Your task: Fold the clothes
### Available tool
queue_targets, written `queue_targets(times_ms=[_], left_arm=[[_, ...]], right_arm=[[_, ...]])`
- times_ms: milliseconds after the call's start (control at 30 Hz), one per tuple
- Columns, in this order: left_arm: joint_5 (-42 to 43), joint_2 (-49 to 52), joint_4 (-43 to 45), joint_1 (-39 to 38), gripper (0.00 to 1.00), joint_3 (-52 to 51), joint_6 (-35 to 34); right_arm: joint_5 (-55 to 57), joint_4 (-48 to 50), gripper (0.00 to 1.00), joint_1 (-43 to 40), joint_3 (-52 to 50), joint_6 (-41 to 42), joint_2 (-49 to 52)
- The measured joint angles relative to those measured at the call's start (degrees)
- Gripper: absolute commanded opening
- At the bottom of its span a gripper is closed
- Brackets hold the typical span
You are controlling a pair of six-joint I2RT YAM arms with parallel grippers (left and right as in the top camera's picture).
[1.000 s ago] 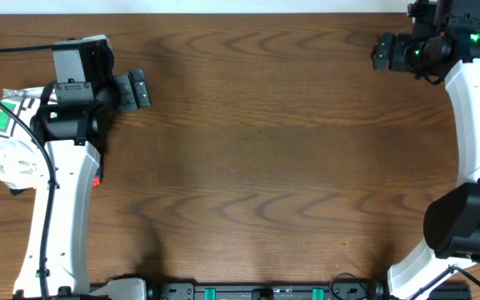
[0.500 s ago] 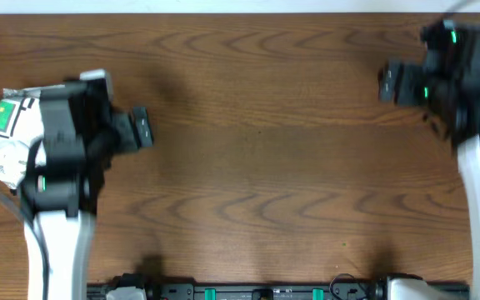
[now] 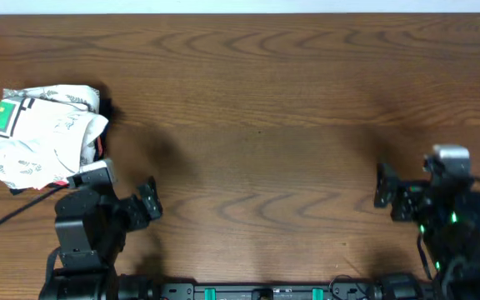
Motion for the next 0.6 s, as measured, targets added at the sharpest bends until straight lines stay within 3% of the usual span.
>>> queue_targets(times_ms=[233,600], left_arm=[[0.02,-0.02,-4.66,0.00,0.98,-0.02,-0.66],[0.20,-0.02,-5.01,0.00,0.98,-0.02,-0.66]], right_arm=[[0.42,-8.28,0.99,0.00,-0.44,0.00,-3.10],[0.59,-19.54,0.99,0.00,-0.74,0.02,-3.15]])
